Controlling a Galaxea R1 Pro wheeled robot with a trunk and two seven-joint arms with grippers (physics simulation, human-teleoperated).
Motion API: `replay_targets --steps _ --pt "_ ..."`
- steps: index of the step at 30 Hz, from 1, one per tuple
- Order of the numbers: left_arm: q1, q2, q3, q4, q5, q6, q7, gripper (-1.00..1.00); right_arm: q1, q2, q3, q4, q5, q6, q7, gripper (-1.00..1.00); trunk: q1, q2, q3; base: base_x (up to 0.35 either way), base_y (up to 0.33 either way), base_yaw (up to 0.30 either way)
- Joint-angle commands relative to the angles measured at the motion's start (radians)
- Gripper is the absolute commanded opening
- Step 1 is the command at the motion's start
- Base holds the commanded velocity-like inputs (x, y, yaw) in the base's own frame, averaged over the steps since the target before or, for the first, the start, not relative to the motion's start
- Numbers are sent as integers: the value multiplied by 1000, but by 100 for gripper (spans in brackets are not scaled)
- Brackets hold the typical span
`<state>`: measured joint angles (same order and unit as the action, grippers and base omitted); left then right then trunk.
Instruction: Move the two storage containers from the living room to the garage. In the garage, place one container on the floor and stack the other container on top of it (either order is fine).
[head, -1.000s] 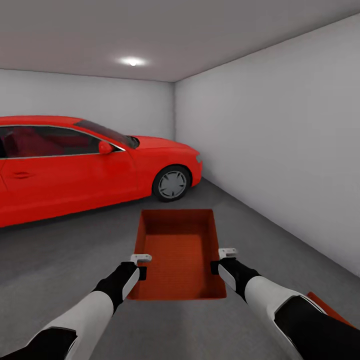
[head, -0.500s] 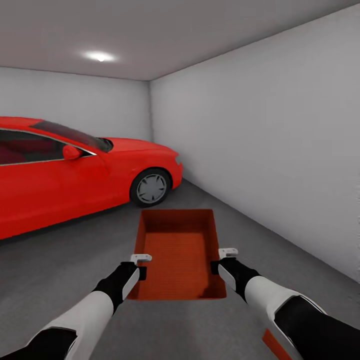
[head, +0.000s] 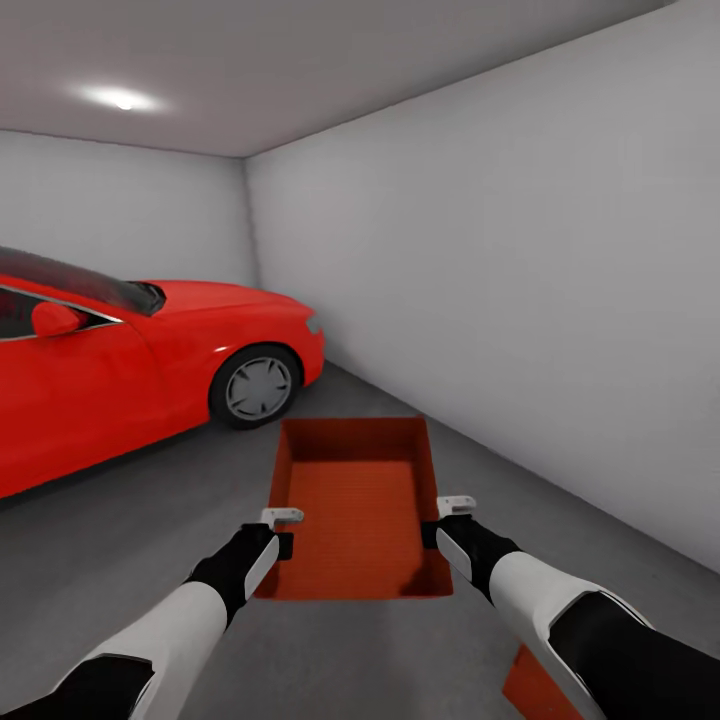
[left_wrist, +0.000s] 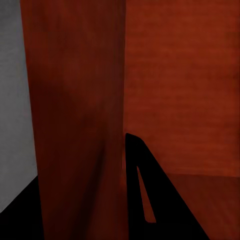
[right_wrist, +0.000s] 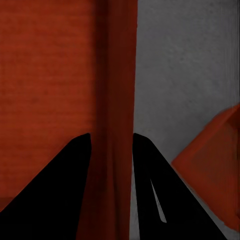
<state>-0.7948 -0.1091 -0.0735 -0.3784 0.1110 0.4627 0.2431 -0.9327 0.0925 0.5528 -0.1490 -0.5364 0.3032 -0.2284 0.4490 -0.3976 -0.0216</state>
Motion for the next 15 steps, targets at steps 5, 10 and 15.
replay_targets --steps 5,10,15 --pt "0 11 -32 -6 19 3 10 -100 -1 0 19 -3 -36 2 5 -100 1 -2 -2 119 0 -269" --pt "0 11 -32 -6 19 2 10 -100 -1 -1 19 -3 -36 3 5 -100 1 -2 -2 16 0 -162" --pt "0 11 -32 -7 19 1 10 -100 -1 -1 19 -3 -37 2 4 -100 1 -2 -2 2 0 -24"
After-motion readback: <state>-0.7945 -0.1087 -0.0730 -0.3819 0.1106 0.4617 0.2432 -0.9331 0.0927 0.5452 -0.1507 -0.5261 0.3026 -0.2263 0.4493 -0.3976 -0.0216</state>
